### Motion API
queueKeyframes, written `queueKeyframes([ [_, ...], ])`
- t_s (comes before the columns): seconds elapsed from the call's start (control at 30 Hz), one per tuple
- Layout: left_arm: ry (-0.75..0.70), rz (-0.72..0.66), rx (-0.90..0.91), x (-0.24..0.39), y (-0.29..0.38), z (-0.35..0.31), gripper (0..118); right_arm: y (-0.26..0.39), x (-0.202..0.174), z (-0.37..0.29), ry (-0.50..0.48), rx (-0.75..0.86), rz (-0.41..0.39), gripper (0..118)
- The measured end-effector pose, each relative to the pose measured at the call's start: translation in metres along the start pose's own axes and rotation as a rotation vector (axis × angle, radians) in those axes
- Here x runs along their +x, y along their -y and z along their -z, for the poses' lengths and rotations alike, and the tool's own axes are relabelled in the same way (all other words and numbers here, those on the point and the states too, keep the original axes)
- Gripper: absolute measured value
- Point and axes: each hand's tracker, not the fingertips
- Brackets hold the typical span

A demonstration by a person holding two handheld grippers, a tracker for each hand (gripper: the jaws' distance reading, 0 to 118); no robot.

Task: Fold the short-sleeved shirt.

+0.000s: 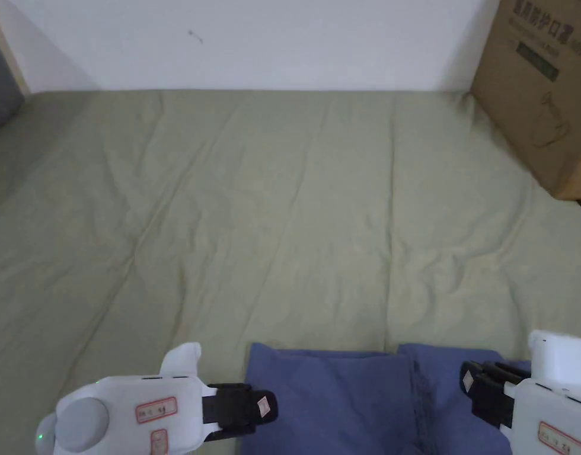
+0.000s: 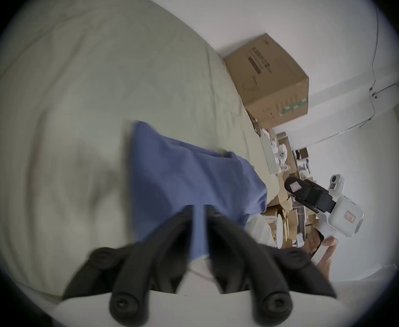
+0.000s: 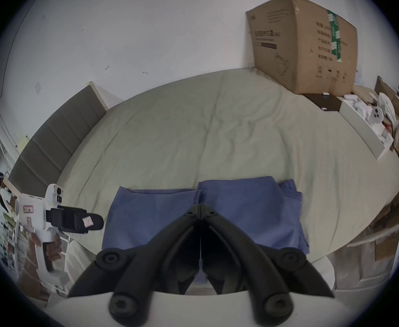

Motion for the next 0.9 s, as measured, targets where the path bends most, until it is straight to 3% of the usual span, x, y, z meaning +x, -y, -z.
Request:
queueKeyframes([
  [0.07,-0.005,-0.03,-0.014,-0.022,-0.004,-0.002,86,-0.001,-0.009,0.004,-0.01,-0.009,-0.017,0],
  [0.1,-0.021,-0.053,-0.053,-0.032,-0.006,0.001,109,-0.002,-0.015,0.006,-0.015,-0.017,-0.023,0],
  [0.13,-0.025,-0.074,-0.047,-0.038,-0.006,0.002,116,-0.002,-0.019,0.007,-0.018,-0.023,-0.027,0],
  [0.33,0.247,-0.284,0.027,-0.074,-0.015,0.038,112,-0.001,-0.042,0.015,-0.003,-0.062,-0.119,0],
  [0.4,0.283,-0.279,-0.007,-0.071,-0.022,0.057,110,0.0,-0.045,0.017,0.0,-0.064,-0.127,0],
  [0.47,0.237,-0.214,-0.079,-0.061,-0.027,0.072,83,-0.001,-0.045,0.02,0.001,-0.075,-0.122,0],
  [0.5,0.198,-0.179,-0.095,-0.054,-0.03,0.077,55,-0.001,-0.044,0.021,0.003,-0.082,-0.116,0],
  [0.53,0.147,-0.16,-0.119,-0.05,-0.032,0.083,9,0.0,-0.044,0.022,0.002,-0.085,-0.113,0],
  [0.57,0.053,-0.154,-0.159,-0.052,-0.03,0.09,9,0.0,-0.043,0.022,0.002,-0.086,-0.106,0],
  [0.6,0.065,-0.225,-0.196,-0.064,-0.027,0.097,9,0.0,-0.042,0.023,0.005,-0.09,-0.099,0],
  [0.67,0.277,-0.386,-0.161,-0.079,-0.03,0.088,9,0.0,-0.041,0.023,0.013,-0.099,-0.097,0],
  [0.9,0.211,-0.308,-0.15,-0.08,-0.035,0.059,8,-0.002,-0.034,0.02,0.04,-0.098,-0.072,0],
])
